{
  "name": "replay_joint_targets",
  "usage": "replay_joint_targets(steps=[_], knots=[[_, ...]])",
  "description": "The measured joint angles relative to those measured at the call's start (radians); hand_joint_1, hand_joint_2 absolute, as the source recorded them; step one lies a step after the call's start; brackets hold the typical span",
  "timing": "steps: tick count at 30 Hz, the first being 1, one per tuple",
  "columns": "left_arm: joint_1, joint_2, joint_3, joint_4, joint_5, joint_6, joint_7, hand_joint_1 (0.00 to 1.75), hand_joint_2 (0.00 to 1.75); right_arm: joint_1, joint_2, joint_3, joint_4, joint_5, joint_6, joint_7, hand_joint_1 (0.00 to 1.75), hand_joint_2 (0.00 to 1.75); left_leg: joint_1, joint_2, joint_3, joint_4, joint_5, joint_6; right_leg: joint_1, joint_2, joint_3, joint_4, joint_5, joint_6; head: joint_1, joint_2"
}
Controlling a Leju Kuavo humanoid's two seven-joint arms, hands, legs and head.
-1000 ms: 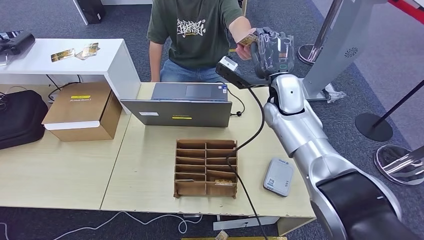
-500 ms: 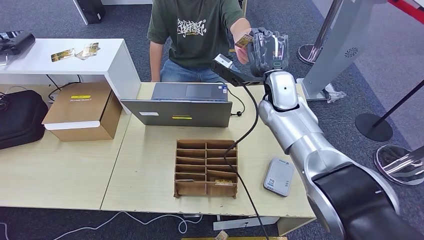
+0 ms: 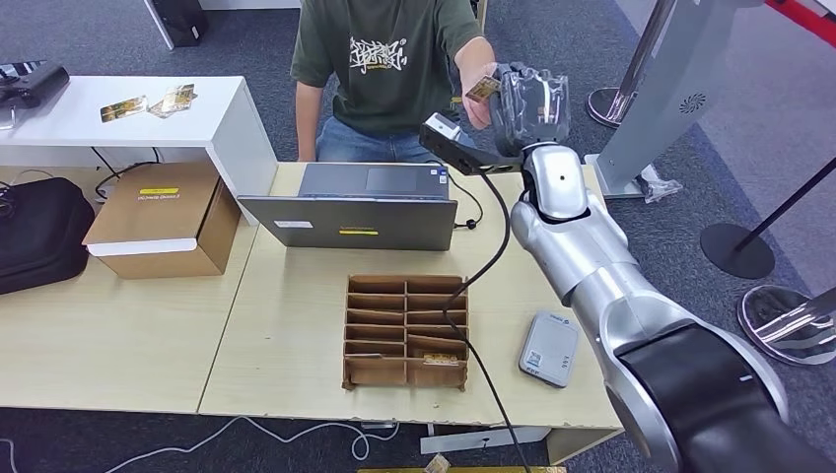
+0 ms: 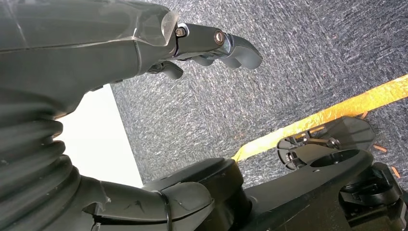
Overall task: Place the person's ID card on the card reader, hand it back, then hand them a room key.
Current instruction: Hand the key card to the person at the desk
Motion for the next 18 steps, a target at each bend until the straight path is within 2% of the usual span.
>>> replay_joint_targets(steps=[18], knots=[[-0.003, 0.000, 0.000, 0.000, -0.014, -0.001, 0.004, 0.00, 1.75, 0.000, -0.001, -0.004, 0.000, 0.012, -0.006, -0.003, 0.00, 1.75, 0.000, 0.000, 0.000, 0.000, 0.000, 0.000, 0.000, 0.000, 0.000, 0.000, 0.000, 0.000, 0.000, 0.000]])
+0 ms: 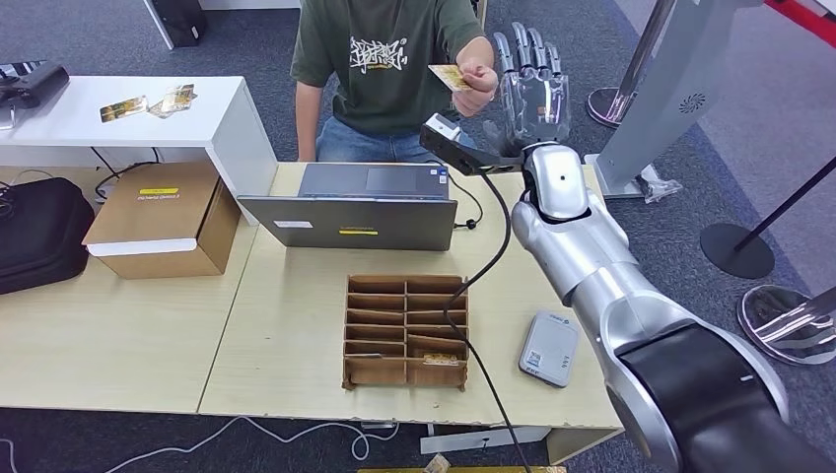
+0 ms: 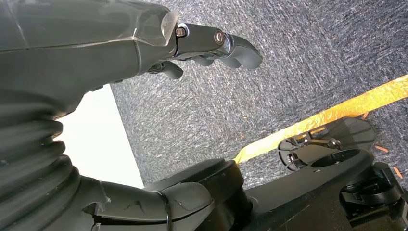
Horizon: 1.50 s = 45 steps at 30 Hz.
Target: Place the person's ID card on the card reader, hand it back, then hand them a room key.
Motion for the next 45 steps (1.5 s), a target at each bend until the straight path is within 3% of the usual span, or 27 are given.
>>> replay_joint_targets(steps=[16, 33, 45], knots=[[-0.002, 0.002, 0.000, 0.000, 0.000, -0.005, 0.007, 0.00, 1.75, 0.002, -0.006, -0.005, 0.005, -0.002, -0.007, -0.011, 0.00, 1.75, 0.000, 0.000, 0.000, 0.000, 0.000, 0.000, 0.000, 0.000, 0.000, 0.000, 0.000, 0.000, 0.000, 0.000], [0.004, 0.005, 0.000, 0.000, 0.005, 0.021, -0.007, 0.00, 1.75, 0.110, -0.088, -0.047, -0.082, -0.066, -0.072, -0.081, 0.00, 1.75, 0.000, 0.000, -0.001, 0.000, 0.000, 0.000, 0.000, 0.000, -0.001, 0.000, 0.000, 0.000, 0.000, 0.000], [0.007, 0.007, 0.000, 0.000, 0.004, 0.030, -0.014, 0.00, 1.75, 0.151, -0.127, -0.051, -0.155, -0.043, -0.075, -0.060, 0.00, 1.75, 0.000, 0.000, -0.001, 0.000, 0.000, 0.000, 0.000, 0.000, -0.001, 0.000, 0.000, 0.000, 0.000, 0.000]])
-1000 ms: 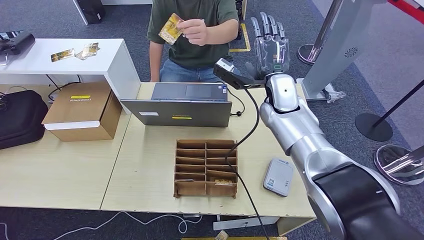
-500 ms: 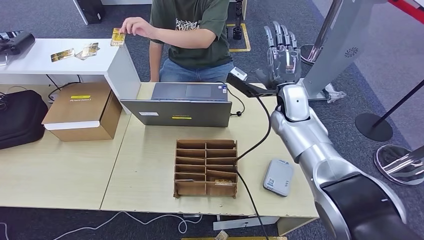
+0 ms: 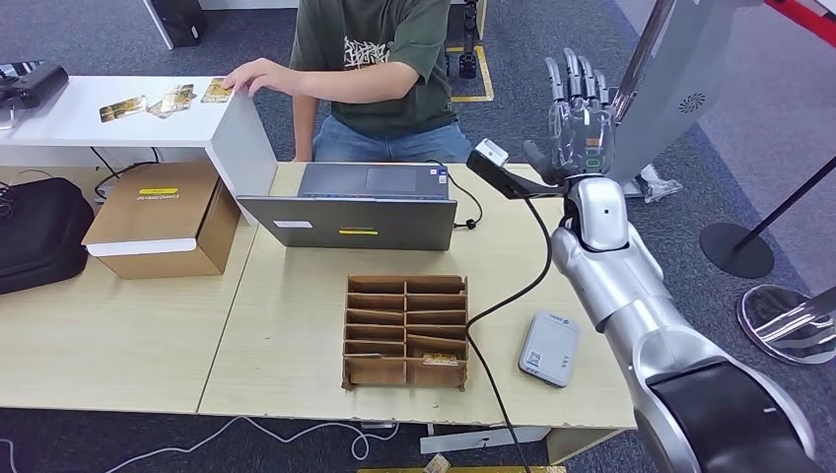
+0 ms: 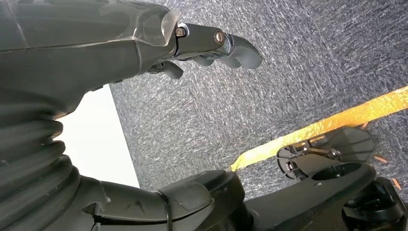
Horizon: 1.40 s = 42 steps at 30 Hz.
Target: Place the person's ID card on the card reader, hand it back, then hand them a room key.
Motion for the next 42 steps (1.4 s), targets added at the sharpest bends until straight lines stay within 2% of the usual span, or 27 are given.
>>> replay_joint_targets(steps=[13, 23, 32, 42], knots=[[0.025, 0.015, 0.006, 0.000, 0.004, 0.003, -0.006, 0.00, 1.75, 0.041, -0.041, -0.007, -0.069, -0.009, -0.006, 0.002, 0.00, 1.75, 0.000, 0.000, -0.001, 0.000, 0.000, 0.000, 0.000, 0.000, -0.001, 0.000, 0.000, 0.000, 0.000, 0.000], [0.033, 0.016, 0.027, 0.000, 0.015, 0.008, -0.014, 0.00, 1.75, 0.115, -0.091, -0.040, -0.174, -0.028, -0.015, 0.009, 0.00, 1.75, 0.000, -0.001, -0.001, 0.000, 0.000, 0.000, 0.000, 0.000, -0.001, 0.000, 0.000, 0.000, 0.000, 0.000], [0.038, 0.015, 0.042, 0.000, 0.018, 0.012, -0.020, 0.00, 1.75, 0.251, -0.148, -0.101, -0.360, -0.035, -0.023, 0.024, 0.00, 1.75, 0.000, -0.001, -0.002, 0.000, 0.000, 0.000, 0.000, 0.000, -0.002, 0.000, 0.000, 0.000, 0.000, 0.000], [0.040, 0.011, 0.068, 0.000, 0.018, 0.012, -0.023, 0.00, 1.75, 0.458, -0.165, -0.230, -0.599, -0.001, -0.021, 0.041, 0.00, 1.75, 0.000, -0.002, -0.003, 0.000, 0.000, 0.000, 0.000, -0.001, -0.003, 0.000, 0.000, 0.000, 0.000, 0.000]])
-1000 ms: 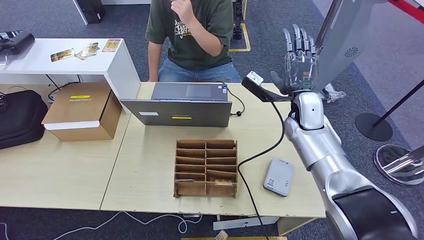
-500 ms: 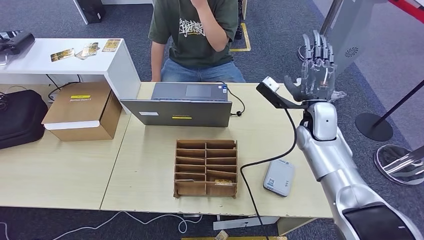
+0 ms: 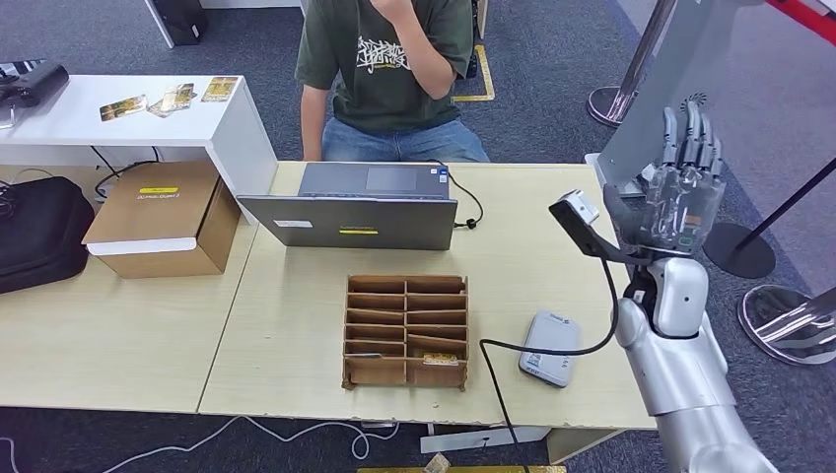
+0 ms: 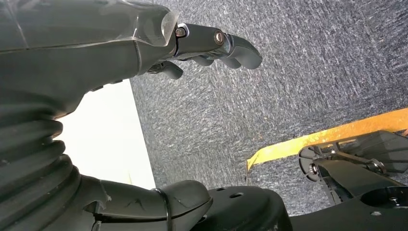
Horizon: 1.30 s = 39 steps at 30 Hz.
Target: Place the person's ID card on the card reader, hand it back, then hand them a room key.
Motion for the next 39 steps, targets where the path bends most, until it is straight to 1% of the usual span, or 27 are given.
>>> replay_joint_targets(steps=[10, 17, 25, 30, 39], knots=[[0.002, 0.000, 0.010, 0.000, -0.006, 0.000, 0.000, 0.00, 1.75, 0.220, -0.005, -0.135, -0.209, 0.010, -0.017, 0.006, 0.00, 1.75, 0.000, 0.000, -0.001, 0.000, 0.000, 0.000, 0.000, 0.000, -0.001, 0.000, 0.000, 0.000, 0.000, 0.000], [0.003, -0.004, 0.021, 0.000, -0.001, 0.002, 0.000, 0.00, 1.75, 0.327, -0.011, -0.188, -0.305, 0.000, -0.017, 0.009, 0.00, 1.75, 0.000, 0.000, -0.002, 0.000, 0.000, 0.000, 0.000, 0.000, -0.002, 0.000, 0.000, 0.000, 0.000, 0.000], [0.004, -0.006, 0.030, 0.000, -0.002, 0.001, 0.000, 0.00, 1.75, 0.483, -0.009, -0.250, -0.422, -0.022, -0.021, 0.000, 0.00, 1.75, 0.000, 0.000, -0.003, 0.000, 0.000, 0.000, 0.000, 0.000, -0.002, 0.000, 0.000, 0.000, 0.000, 0.000], [0.004, -0.007, 0.038, 0.000, -0.002, -0.001, 0.000, 0.00, 1.75, 0.554, 0.006, -0.273, -0.479, -0.003, -0.020, -0.003, 0.00, 1.75, 0.000, 0.000, -0.003, 0.000, 0.000, 0.000, 0.000, 0.000, -0.003, 0.000, 0.000, 0.000, 0.000, 0.000], [0.004, -0.007, 0.040, 0.000, -0.003, -0.005, 0.000, 0.00, 1.75, 0.644, 0.064, -0.292, -0.561, 0.021, 0.010, 0.007, 0.00, 1.75, 0.000, 0.000, -0.003, 0.000, 0.000, 0.000, 0.000, 0.000, -0.003, 0.000, 0.000, 0.000, 0.000, 0.000]])
